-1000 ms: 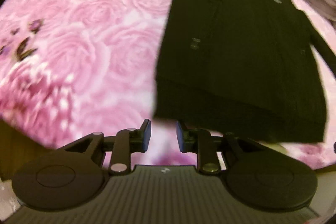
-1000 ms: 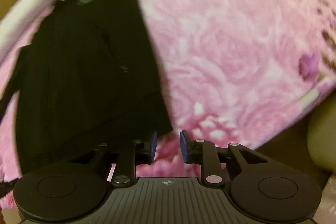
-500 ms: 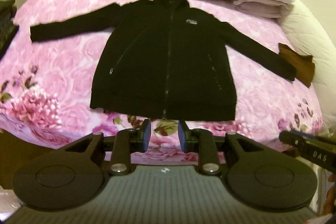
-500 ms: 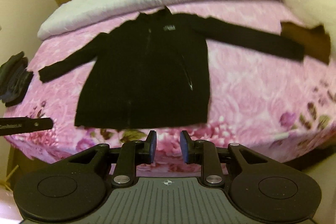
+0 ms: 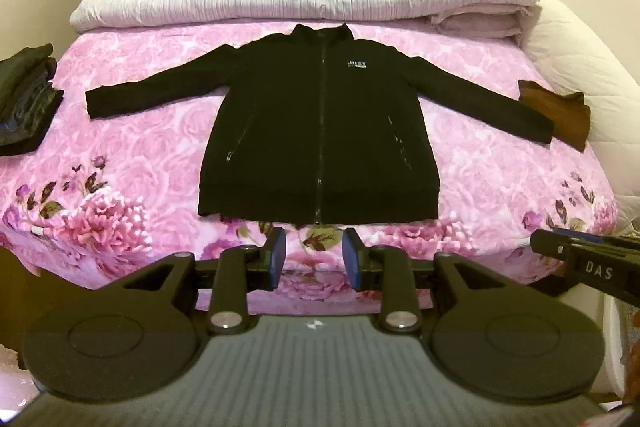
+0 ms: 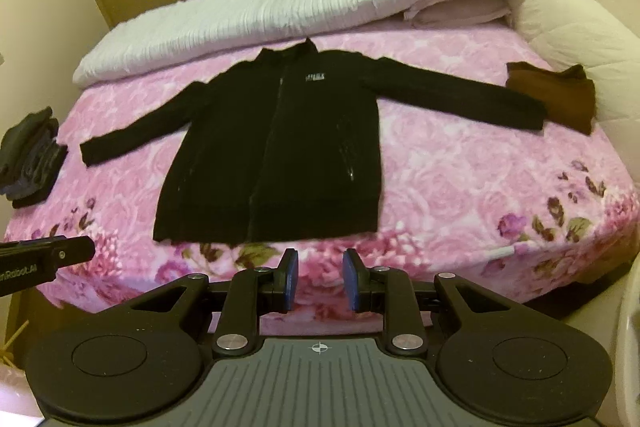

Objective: Fold clothes

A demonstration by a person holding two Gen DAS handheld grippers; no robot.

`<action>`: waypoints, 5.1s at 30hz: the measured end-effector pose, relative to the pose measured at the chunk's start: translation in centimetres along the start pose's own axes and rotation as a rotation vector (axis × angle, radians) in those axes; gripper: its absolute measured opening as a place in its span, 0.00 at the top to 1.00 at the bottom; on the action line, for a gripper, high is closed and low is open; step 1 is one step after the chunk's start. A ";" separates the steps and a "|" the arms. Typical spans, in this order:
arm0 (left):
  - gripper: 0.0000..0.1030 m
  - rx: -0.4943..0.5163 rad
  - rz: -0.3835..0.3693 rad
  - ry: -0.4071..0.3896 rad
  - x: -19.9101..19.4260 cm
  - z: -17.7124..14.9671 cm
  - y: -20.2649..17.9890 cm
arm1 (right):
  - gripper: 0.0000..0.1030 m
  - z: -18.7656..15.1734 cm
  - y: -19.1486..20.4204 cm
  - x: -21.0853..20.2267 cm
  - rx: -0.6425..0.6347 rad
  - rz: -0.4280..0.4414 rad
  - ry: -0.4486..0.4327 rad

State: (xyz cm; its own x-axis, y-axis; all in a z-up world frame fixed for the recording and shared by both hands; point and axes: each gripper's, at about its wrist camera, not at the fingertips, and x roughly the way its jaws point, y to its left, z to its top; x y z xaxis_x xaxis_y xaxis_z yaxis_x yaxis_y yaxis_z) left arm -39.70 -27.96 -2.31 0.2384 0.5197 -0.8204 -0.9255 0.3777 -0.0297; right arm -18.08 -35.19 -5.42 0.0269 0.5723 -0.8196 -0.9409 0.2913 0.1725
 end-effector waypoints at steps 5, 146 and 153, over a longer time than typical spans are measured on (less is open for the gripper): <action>0.74 0.011 -0.003 -0.003 -0.8 -1.0 -0.4 | 0.75 -0.6 -0.3 -1.0 0.017 0.001 -0.010; 0.80 -0.175 -0.261 0.069 51.1 26.9 16.9 | 0.34 26.1 -10.0 52.7 0.735 0.372 0.077; 0.81 -0.203 -0.253 0.042 51.7 28.1 18.1 | 0.78 27.7 -8.1 55.1 0.635 0.347 0.020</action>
State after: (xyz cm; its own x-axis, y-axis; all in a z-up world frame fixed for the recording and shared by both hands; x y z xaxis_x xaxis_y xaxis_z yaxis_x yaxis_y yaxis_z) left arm -35.85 27.31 -29.19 0.4597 0.3956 -0.7951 -0.8793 0.3284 -0.3450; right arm 0.35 15.21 -36.82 -0.2500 0.7002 -0.6688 -0.5164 0.4878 0.7038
